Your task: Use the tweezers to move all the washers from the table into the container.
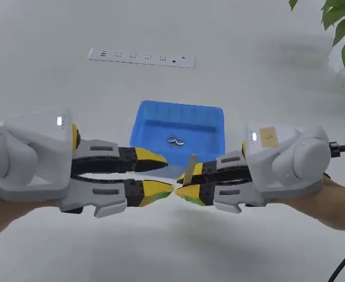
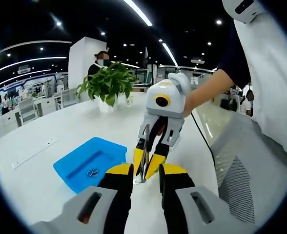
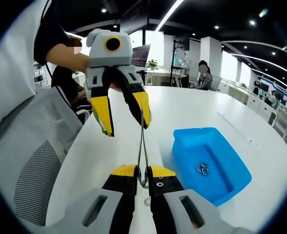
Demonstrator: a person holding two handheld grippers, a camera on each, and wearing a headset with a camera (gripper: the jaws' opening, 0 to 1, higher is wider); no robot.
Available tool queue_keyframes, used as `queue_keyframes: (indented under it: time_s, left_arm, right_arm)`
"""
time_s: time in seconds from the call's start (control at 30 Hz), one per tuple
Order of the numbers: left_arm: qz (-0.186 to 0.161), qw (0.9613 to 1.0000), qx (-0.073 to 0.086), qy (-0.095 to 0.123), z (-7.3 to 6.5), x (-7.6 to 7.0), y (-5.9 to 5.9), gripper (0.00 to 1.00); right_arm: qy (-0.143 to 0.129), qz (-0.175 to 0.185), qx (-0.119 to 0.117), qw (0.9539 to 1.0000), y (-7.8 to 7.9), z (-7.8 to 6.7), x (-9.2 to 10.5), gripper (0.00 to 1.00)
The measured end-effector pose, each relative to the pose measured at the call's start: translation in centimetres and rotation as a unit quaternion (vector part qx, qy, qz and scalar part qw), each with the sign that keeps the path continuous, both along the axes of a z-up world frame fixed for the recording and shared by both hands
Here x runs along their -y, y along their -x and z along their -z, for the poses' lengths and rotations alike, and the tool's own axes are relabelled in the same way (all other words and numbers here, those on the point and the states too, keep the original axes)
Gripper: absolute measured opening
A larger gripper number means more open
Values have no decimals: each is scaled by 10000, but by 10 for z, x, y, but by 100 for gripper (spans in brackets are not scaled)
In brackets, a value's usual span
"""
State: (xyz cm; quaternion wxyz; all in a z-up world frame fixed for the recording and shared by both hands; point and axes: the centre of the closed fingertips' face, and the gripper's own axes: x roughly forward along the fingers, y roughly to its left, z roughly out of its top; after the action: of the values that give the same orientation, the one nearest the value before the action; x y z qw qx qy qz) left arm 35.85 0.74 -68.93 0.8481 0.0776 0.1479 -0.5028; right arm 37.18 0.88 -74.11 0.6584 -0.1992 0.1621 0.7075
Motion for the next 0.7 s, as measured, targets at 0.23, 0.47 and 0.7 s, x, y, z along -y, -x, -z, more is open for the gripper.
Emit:
queue_keyframes:
  time_s: [0.23,0.47,0.7]
  left_arm:
    - [-206,9998,-24,75,0,-8,2,29]
    - [-425,9990,-9,154,-2,-16,5,37]
    - [-706,9972,-16,238,0,-27,10,46]
  right_arm:
    - [-9,49,105,9999,-7,-16,3,9]
    - [-47,131,222,9997,-16,-32,4,9]
    - [-176,277,331,9989,-28,-53,2,9]
